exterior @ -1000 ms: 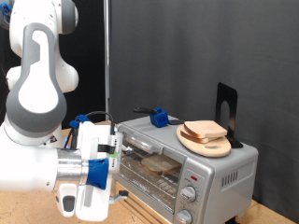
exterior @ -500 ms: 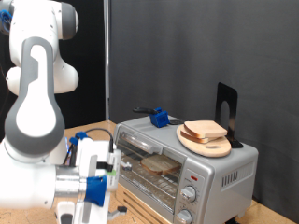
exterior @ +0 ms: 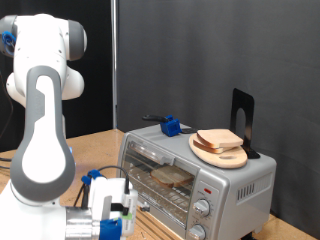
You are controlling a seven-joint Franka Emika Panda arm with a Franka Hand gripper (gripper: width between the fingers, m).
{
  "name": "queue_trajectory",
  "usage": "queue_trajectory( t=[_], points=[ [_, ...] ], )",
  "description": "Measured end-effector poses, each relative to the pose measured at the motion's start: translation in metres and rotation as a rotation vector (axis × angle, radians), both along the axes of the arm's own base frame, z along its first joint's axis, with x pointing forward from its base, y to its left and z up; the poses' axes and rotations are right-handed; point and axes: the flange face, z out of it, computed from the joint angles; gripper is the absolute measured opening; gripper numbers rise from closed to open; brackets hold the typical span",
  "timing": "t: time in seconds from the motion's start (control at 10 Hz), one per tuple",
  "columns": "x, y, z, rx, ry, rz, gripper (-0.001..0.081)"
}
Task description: Make a piece of toast with the oven
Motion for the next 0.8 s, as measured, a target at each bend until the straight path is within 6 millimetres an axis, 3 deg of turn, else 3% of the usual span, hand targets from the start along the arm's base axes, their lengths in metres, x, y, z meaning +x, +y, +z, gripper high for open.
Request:
queue_trajectory(
  t=[0.6,0.8],
  points=[
    [0.002,0.005,-0.007,0.062,0.172,0.034,0.0800],
    [0.010,0.007,-0.011,0.044,0.151,0.039,0.0800]
  ],
)
